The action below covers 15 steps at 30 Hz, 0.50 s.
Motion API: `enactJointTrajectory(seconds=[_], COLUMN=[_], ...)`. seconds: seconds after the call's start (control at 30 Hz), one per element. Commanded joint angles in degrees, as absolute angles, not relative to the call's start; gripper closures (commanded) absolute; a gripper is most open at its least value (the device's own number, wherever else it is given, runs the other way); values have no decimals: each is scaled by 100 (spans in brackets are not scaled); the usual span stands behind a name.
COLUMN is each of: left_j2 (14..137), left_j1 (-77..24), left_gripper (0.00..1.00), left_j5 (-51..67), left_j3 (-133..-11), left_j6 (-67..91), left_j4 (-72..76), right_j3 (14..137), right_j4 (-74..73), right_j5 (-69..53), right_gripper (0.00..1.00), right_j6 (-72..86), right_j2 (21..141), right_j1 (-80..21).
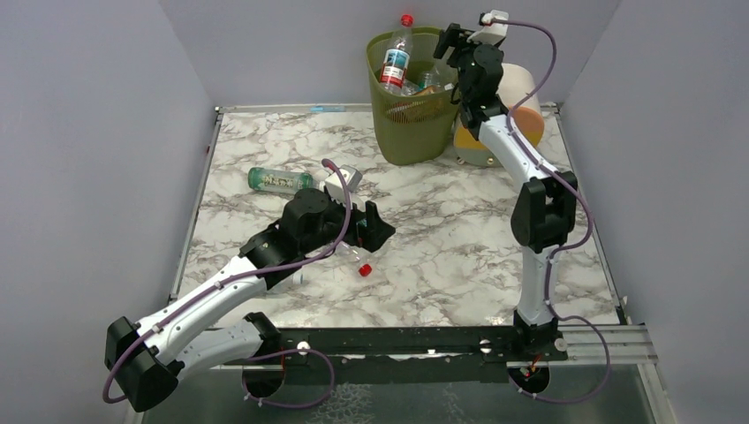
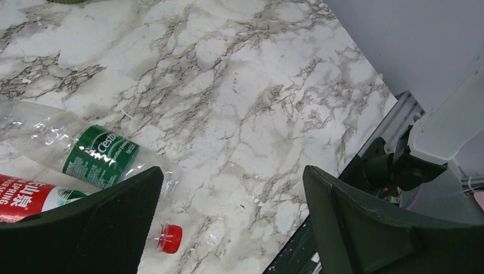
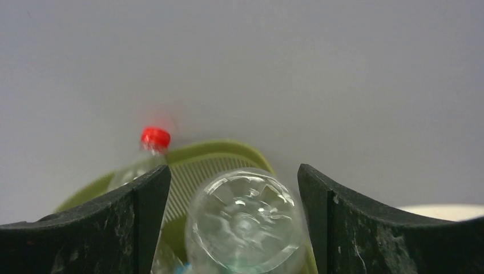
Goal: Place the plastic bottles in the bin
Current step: Place the plastic bottle in the trash bin.
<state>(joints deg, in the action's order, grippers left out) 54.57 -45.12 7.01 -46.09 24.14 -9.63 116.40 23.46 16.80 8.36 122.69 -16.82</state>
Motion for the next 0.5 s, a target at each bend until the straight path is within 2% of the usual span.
enactJointTrajectory(seconds=[0.0, 0.23, 0.47], left_j2=[5457, 5401, 5457], left_j1=[-4526, -4526, -4526], left_gripper=[1, 1, 1], left_j5=[705, 700, 362], left_j3=[-4706, -4670, -4844], left_j6=[2383, 2475, 2600], left_j4=[-939, -925, -1272], right_j3=[10816, 9811, 9860], right_j4=[2645, 2419, 1283], right_j5=[1455, 1281, 611], right_gripper=[15, 15, 15], right_j6=[866, 1277, 1550], right_j2=[11268, 10085, 9224], right_j1=[-1696, -1696, -1696])
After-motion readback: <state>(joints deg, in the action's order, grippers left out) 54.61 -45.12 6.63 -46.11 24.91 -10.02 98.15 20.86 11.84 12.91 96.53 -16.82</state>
